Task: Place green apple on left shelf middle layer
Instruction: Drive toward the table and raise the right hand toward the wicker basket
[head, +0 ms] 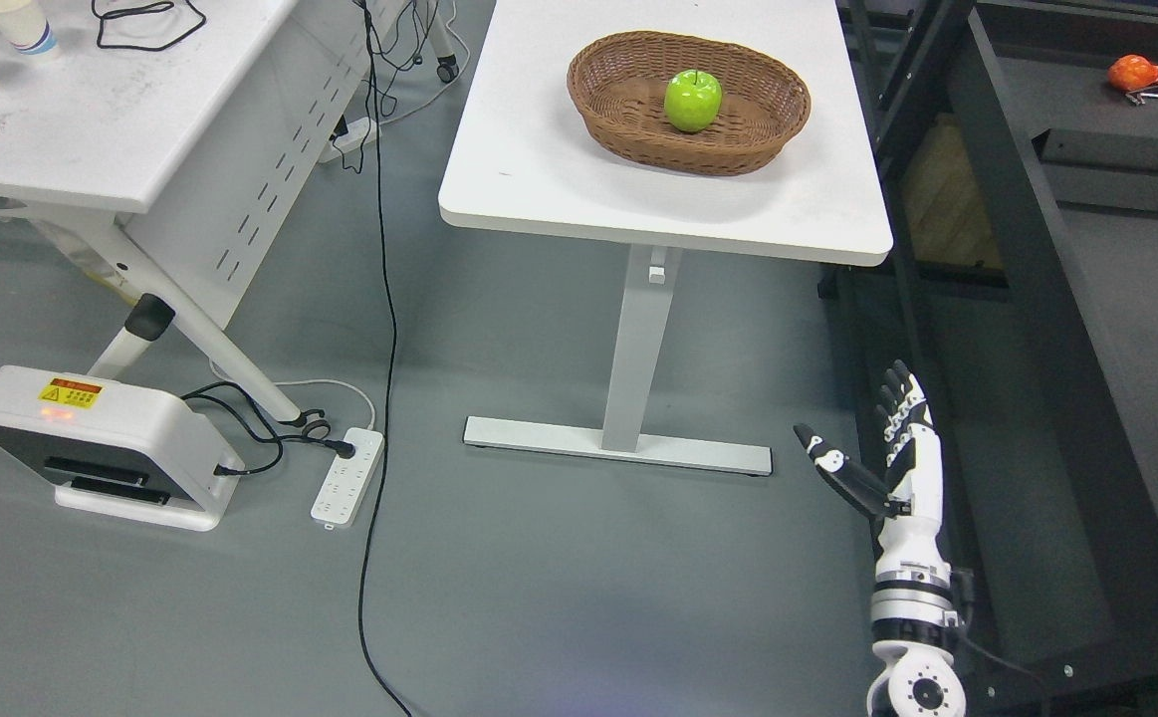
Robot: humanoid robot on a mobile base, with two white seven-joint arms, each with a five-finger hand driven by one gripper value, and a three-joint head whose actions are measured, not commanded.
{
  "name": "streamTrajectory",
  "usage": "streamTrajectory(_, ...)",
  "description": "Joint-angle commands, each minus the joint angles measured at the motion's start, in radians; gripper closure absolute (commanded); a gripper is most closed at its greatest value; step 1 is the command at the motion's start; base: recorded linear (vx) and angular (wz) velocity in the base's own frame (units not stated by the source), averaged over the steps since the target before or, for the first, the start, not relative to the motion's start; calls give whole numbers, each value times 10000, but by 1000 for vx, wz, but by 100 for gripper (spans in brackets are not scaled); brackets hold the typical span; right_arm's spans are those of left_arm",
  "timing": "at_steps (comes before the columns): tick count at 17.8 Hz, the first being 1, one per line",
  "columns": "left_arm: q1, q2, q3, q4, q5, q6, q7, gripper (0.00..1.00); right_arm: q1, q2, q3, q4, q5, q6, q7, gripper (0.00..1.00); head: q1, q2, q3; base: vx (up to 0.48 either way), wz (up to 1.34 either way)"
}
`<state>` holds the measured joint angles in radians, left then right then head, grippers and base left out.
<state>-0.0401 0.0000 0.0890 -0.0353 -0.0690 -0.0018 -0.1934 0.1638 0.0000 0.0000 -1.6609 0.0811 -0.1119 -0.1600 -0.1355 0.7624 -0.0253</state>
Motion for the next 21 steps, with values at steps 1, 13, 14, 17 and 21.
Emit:
streamTrajectory(1,2,175,0,0,0,3,2,0,19,-175,77,-81,2,0,-11,0,0,0,0,0,0)
streamTrajectory(13,2,175,0,0,0,-12,2,0,-348,-1162,77,-81,3161,-292,-118,1,0,0,0,12,0)
streamTrajectory(14,2,175,0,0,0,3,2,0,-380,-1485,77,-111,4589,-292,-118,1,0,0,0,34,24)
streamTrajectory(17,2,175,0,0,0,-12,2,0,-335,-2345,77,-478,6291,-154,-42,1,0,0,0,59,36)
streamTrajectory(21,2,175,0,0,0,3,2,0,-319,-2577,-260,-618,6230,-718,51,0,0,0,0,105,49)
